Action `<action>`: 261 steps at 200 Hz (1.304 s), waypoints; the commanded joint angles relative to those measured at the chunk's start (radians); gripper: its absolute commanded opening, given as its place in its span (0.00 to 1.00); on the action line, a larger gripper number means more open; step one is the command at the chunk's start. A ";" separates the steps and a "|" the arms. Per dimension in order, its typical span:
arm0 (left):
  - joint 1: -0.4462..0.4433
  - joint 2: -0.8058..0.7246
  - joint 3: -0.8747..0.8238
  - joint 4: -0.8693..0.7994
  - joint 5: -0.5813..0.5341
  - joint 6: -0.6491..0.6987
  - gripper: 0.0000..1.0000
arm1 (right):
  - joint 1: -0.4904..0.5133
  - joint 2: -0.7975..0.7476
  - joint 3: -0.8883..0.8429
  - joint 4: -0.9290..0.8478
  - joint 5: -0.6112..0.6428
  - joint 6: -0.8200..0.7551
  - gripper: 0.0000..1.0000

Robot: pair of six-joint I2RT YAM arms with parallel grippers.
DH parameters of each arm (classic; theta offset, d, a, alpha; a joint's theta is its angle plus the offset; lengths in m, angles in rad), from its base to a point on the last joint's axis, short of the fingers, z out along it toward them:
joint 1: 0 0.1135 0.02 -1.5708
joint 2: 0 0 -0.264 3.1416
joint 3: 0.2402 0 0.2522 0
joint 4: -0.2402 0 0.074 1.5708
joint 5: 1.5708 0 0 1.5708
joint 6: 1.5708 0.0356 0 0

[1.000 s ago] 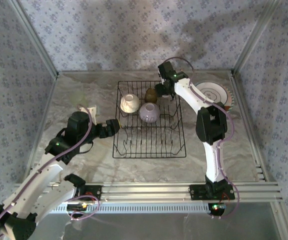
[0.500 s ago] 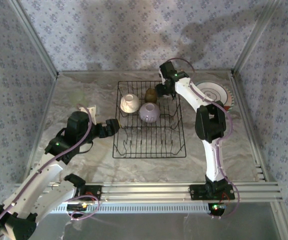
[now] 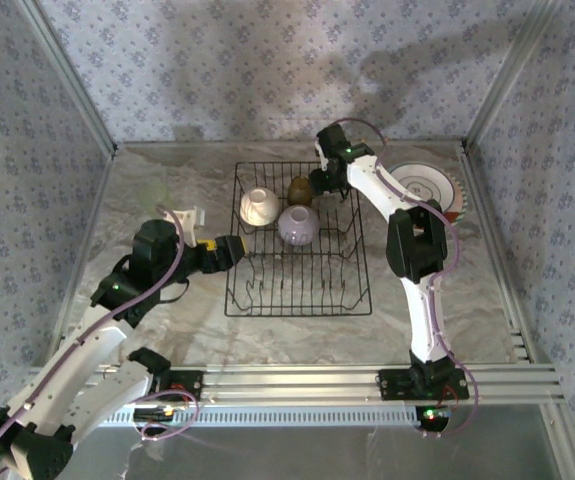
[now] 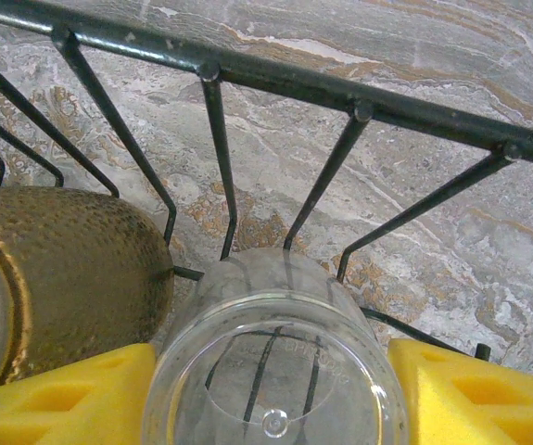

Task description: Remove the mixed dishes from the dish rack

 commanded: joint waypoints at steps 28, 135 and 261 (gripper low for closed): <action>0.013 0.003 -0.007 0.047 0.037 -0.019 0.99 | 0.002 -0.027 0.002 -0.035 -0.001 0.023 0.55; 0.034 0.101 -0.004 0.187 0.182 -0.040 0.99 | -0.004 -0.450 -0.257 0.113 -0.034 0.127 0.42; -0.055 0.334 0.076 0.618 0.525 0.020 0.78 | -0.208 -0.941 -0.787 0.485 -0.809 0.536 0.40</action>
